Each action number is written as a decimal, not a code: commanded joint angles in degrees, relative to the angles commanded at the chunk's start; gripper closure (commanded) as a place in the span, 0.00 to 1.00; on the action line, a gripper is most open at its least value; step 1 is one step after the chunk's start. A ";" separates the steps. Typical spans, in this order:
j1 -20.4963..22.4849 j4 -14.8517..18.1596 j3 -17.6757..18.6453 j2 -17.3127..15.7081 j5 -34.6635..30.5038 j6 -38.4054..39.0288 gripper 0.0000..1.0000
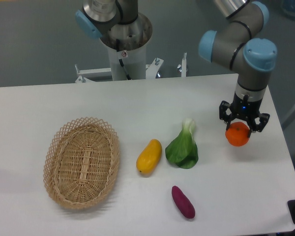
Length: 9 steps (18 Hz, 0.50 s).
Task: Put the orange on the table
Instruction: 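Carry the held orange with the gripper and lower it onto the table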
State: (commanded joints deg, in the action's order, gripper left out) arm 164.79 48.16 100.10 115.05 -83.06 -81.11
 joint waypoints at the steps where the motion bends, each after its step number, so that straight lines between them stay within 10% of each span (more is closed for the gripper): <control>1: 0.09 0.09 0.00 0.00 0.09 0.08 0.36; 9: -0.17 0.09 0.18 1.32 0.00 -0.18 0.32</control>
State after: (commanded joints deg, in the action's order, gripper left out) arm 164.62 48.25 100.28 116.37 -83.06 -81.30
